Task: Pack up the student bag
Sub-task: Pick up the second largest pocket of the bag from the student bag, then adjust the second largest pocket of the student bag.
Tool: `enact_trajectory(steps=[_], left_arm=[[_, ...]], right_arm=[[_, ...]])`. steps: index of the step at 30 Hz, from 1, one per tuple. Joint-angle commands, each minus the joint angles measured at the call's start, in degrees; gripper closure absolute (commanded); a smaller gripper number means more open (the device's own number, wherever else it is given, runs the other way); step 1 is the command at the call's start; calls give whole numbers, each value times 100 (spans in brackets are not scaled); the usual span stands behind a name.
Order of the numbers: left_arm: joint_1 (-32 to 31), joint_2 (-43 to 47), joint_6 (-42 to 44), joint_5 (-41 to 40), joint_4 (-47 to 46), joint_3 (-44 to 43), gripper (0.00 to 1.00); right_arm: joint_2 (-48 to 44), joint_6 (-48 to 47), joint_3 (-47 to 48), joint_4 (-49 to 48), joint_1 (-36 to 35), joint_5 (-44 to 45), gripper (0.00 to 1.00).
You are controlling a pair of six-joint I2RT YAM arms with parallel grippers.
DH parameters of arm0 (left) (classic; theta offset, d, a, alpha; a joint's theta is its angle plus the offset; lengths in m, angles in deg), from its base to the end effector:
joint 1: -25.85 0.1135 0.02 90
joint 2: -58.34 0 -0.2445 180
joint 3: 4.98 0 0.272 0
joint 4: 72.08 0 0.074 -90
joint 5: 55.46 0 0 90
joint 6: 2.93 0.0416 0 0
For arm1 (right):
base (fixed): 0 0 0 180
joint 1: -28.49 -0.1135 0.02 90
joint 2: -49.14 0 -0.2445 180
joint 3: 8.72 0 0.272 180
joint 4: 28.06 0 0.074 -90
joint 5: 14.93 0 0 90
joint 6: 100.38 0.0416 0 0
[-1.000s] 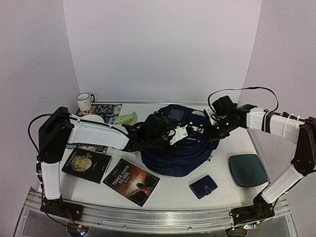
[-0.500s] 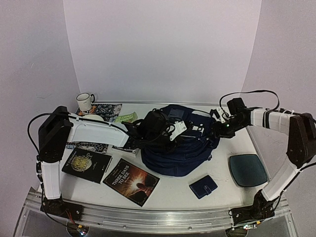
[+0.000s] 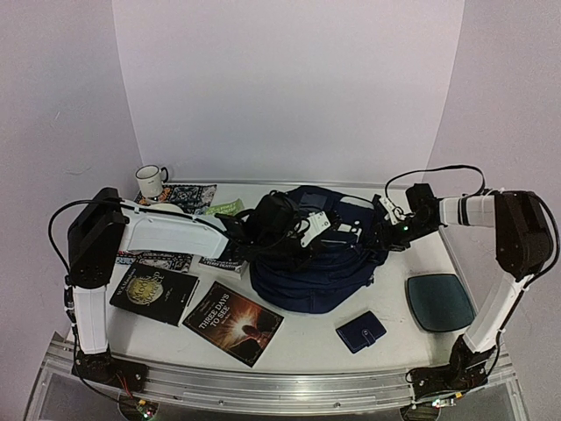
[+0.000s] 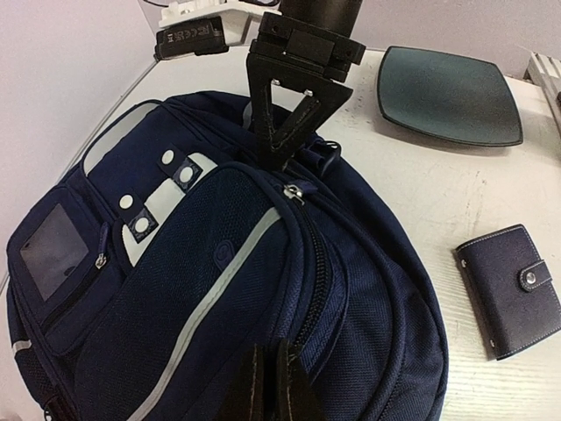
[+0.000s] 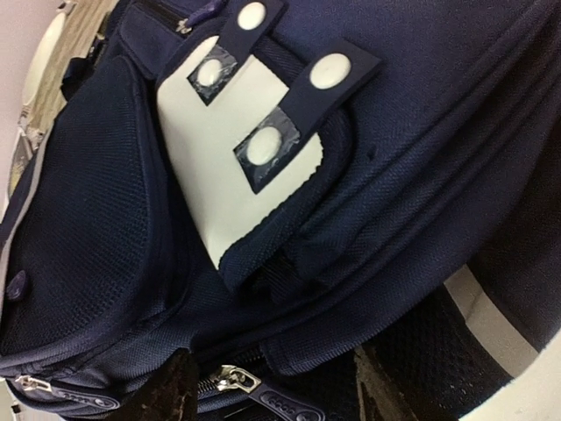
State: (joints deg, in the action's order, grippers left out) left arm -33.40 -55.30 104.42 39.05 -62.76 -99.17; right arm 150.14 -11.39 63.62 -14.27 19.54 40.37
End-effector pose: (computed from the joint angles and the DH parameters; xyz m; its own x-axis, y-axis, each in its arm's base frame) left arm 0.2404 -0.4105 0.1913 0.0311 0.5291 -0.8480 0.9248 0.3066 0.2253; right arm 0.3768 0.0833 0.1500 -0.6571 -0.1182 -0.7445 -0.5545 0.7448 0.3712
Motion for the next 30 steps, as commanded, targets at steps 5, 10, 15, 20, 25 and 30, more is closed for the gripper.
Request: enact_trajectory(steps=[5,10,15,20,25,30], left_arm=[[143,307,-195,-250,-253,-513,100],[142,242,-190,-285,-221,-566,100],[145,129,-164,-314,-160,-666,100],[141,48,-125,-397,-45,-757,100],[140,-84,-77,-650,123,-908,100],[144,-245,-47,-803,265,-1073,100]], right_arm=[[376,-531,-62,305,29,-827,46],[337,-620,-160,393,25,-847,49],[142,-597,-272,466,25,-803,67],[-128,-519,-348,533,18,-640,87],[-501,-387,-409,659,11,-538,99],[-989,-212,-524,824,-174,-197,100]])
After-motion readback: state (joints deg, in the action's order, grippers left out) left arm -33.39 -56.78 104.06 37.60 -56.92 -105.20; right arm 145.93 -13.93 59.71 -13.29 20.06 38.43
